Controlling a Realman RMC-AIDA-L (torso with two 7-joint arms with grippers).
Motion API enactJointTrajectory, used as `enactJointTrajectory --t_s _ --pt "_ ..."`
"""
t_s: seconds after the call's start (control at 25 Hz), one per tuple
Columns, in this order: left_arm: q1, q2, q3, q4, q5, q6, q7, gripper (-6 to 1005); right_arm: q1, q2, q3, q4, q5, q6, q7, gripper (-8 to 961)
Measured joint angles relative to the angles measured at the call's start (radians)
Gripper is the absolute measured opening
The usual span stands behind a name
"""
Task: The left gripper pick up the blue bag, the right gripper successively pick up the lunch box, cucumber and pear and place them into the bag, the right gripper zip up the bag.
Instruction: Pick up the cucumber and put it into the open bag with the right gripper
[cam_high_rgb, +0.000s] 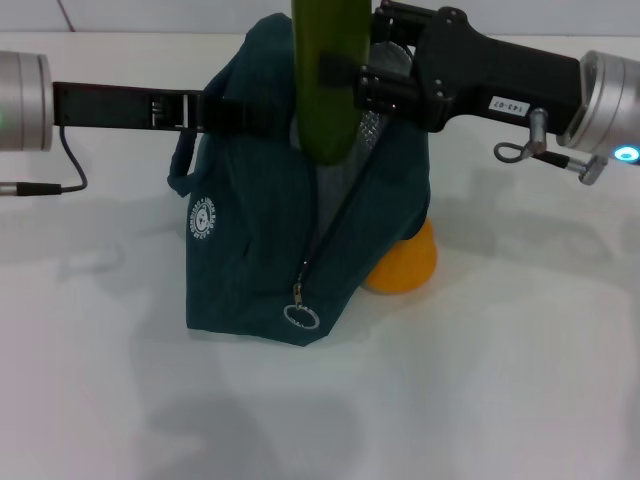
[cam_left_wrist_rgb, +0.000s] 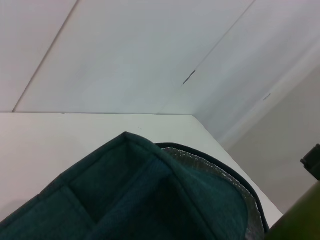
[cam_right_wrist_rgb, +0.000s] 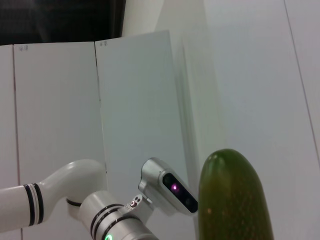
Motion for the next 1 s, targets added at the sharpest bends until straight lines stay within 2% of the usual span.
enactJointTrajectory --t_s 0.24,0.68,1.0 --pt "0.001 0.002 -0.002 0.0 0.0 -0.002 0.002 44 -0.007 0.0 -0.004 0.003 -0.004 0.015 -0.004 563" --pt "-0.001 0.002 -0.002 0.0 0.0 -0.014 0.004 44 -0.001 0.0 -0.073 0.005 -0.007 0.062 -0.007 564" --pt "0.001 0.001 -0.002 0.0 0.0 -0.014 0.011 44 -0.007 0.0 -0.075 -0.004 0.002 0.061 -0.002 607"
